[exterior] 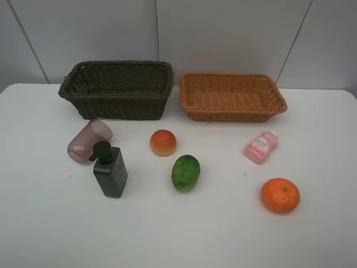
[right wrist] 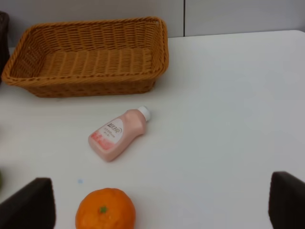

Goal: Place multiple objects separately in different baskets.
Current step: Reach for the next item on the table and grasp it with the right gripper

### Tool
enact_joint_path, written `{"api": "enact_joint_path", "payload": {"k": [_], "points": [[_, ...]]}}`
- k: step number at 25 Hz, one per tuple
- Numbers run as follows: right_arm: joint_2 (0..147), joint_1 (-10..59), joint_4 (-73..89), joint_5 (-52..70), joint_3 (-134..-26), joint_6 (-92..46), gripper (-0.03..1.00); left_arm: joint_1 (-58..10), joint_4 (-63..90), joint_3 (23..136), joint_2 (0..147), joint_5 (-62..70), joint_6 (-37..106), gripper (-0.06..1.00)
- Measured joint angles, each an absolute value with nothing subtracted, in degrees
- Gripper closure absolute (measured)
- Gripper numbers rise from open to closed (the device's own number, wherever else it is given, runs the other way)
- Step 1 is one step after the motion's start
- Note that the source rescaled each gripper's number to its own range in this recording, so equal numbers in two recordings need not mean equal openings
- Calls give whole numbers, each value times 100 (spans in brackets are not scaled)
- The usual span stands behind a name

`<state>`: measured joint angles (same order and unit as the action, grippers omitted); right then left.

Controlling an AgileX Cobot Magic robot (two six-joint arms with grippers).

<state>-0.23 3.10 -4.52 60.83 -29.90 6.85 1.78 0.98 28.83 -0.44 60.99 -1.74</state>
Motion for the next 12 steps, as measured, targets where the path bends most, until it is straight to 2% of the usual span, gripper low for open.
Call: {"api": "enact_joint_path", "payload": {"k": [12], "points": [[-23, 310, -452, 6083, -2990, 685, 1, 178, 98, 2883, -44, 6099, -174, 3]]}}
